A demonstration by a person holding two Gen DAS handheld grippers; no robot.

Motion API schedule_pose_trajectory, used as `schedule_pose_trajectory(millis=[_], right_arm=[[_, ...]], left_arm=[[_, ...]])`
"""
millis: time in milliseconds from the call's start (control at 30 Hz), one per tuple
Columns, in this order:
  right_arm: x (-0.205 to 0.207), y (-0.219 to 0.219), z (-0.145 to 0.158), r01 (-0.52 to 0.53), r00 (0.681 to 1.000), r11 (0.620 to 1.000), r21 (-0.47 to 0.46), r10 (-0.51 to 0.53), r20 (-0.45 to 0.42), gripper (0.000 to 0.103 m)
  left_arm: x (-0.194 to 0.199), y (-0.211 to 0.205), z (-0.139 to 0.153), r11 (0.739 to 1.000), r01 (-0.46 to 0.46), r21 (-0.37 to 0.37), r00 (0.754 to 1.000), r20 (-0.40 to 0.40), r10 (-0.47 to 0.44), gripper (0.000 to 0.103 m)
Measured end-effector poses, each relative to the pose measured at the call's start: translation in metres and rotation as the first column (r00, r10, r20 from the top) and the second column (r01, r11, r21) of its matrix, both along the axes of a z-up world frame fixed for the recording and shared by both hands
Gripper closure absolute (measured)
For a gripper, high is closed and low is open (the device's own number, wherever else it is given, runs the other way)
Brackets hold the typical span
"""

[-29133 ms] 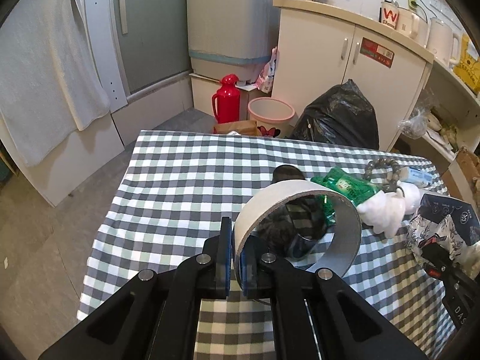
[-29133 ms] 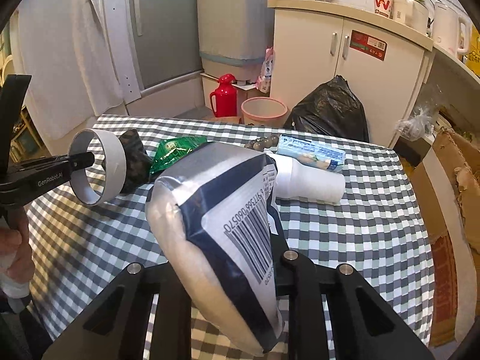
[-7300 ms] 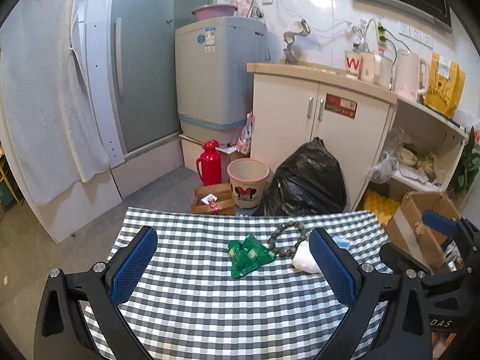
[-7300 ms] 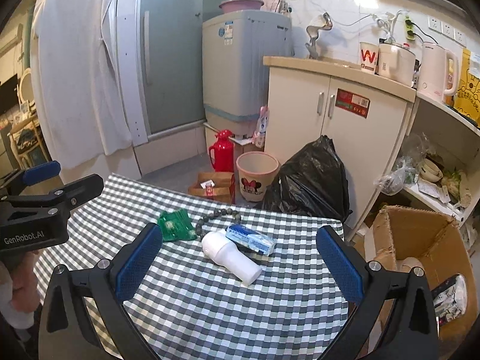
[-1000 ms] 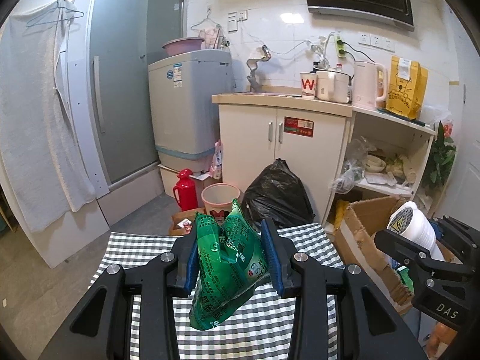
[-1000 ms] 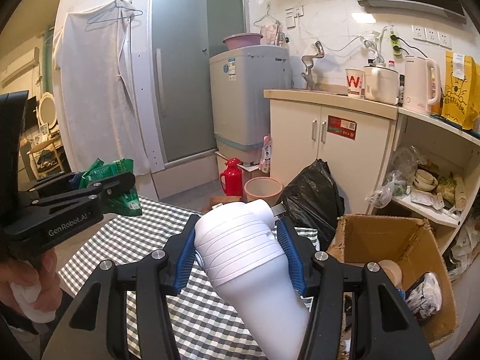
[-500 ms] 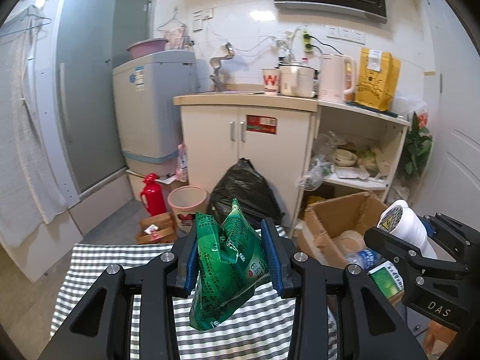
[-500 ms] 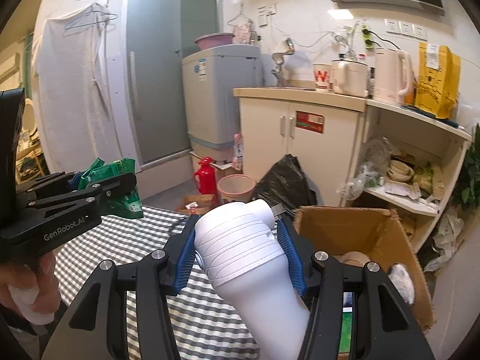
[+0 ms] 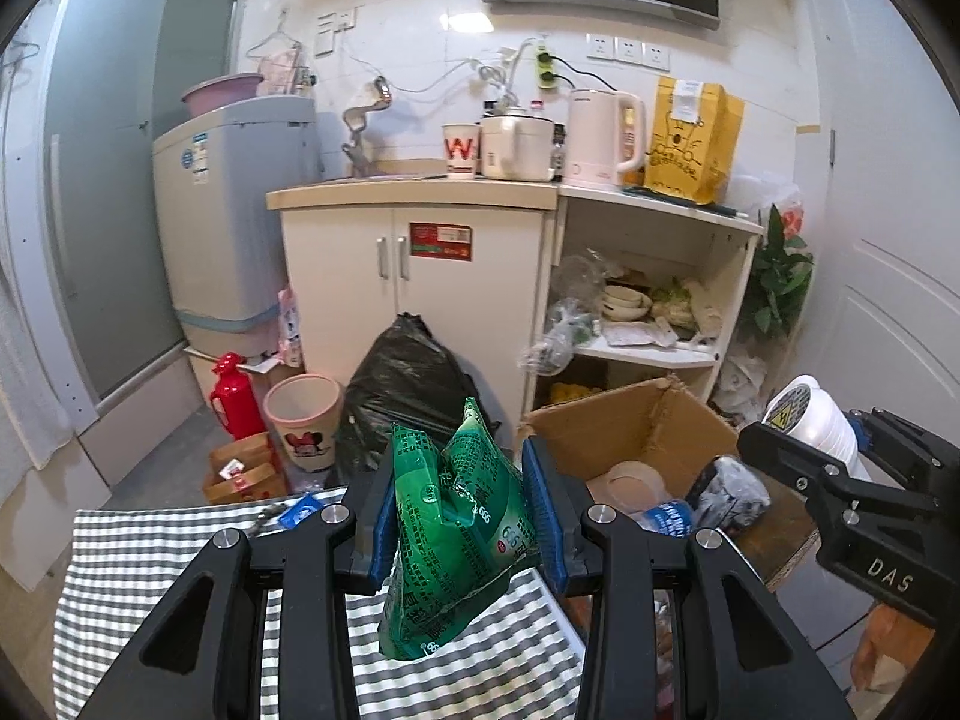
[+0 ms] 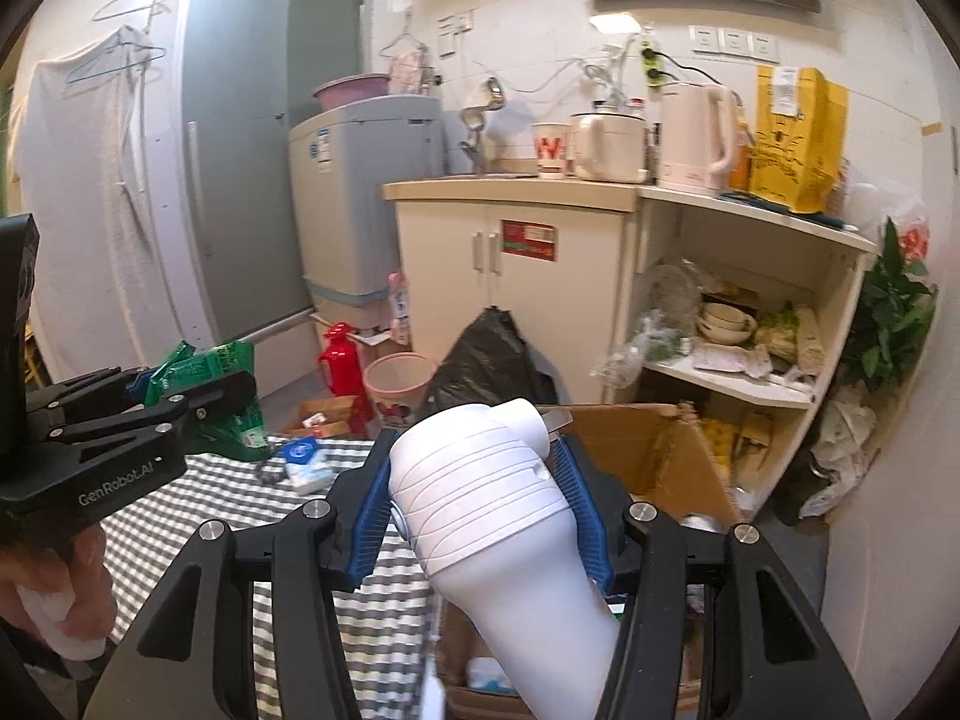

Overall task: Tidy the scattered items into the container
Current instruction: 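Lift and carry the green packet and white bottle with both tools toward the box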

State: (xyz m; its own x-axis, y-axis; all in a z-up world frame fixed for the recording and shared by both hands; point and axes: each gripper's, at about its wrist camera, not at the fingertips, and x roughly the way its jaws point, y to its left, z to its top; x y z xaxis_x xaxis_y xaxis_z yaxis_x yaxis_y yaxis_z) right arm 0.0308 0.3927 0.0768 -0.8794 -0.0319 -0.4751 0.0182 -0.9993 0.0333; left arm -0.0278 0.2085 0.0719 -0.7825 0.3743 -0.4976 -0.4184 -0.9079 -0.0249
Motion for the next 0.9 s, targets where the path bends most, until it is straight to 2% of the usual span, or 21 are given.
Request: schedule_pose_trajectory(millis=[333,900], right_arm=[[-0.009,0.033,-0.001,0.054,0.998,0.999,-0.007,-0.054,0.014,0.051],[-0.019,0.09,-0.027,0.142,0.988,0.989,-0.03,-0.139,0.072,0.051]], left_arm=[[-0.007,0.042,-0.006,0.997,0.073,-0.014,0.997,0.008,-0.073,0.065],[-0.029,0.109,-0.032,0.986,0.166,-0.034,0.984,0.075,-0.163,0.065]])
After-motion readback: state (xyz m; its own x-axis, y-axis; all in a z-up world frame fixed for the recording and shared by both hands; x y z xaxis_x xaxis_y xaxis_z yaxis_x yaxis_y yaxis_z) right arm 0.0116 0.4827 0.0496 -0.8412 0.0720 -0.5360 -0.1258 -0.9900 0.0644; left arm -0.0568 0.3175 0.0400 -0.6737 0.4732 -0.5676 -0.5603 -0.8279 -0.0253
